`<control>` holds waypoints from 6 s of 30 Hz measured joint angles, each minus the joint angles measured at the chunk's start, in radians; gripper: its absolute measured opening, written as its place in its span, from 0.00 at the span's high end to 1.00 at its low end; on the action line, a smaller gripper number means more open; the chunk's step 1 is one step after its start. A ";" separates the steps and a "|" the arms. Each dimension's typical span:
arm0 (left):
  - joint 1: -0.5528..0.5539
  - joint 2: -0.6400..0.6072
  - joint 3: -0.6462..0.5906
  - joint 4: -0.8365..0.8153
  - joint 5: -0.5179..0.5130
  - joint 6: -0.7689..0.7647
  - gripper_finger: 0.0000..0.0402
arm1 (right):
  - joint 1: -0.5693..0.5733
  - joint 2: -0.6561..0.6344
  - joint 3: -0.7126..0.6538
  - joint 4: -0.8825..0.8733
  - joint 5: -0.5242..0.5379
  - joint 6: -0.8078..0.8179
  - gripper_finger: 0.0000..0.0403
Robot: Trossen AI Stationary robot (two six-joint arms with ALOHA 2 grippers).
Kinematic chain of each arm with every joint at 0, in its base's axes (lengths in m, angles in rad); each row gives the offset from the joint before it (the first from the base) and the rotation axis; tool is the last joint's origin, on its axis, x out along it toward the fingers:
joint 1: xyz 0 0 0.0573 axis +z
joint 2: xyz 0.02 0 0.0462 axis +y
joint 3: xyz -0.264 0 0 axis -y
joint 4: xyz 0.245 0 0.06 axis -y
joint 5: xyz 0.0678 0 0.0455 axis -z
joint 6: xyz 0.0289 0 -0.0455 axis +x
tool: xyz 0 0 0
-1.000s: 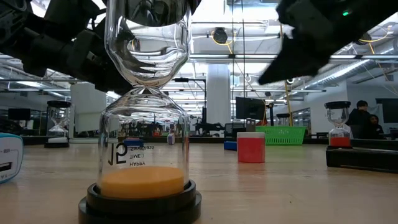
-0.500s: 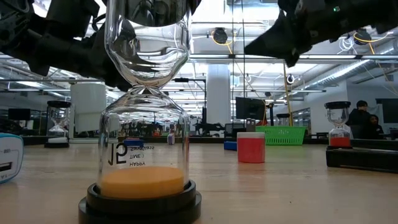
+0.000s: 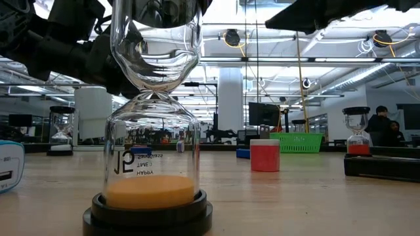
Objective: Pick & Place Office items
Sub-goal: Put the red hourglass into the green bin
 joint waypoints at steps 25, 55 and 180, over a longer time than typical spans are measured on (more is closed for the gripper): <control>0.048 0.001 0.024 -0.041 -0.001 0.000 0.94 | -0.161 -0.097 0.362 -1.321 -0.115 0.669 0.96; 0.022 0.001 0.024 -0.071 -0.001 0.006 0.94 | -0.160 0.000 0.222 -1.481 -0.216 1.028 0.21; 0.002 0.001 0.024 -0.112 -0.001 0.001 0.94 | -0.329 0.358 -0.455 0.842 -0.077 0.220 0.59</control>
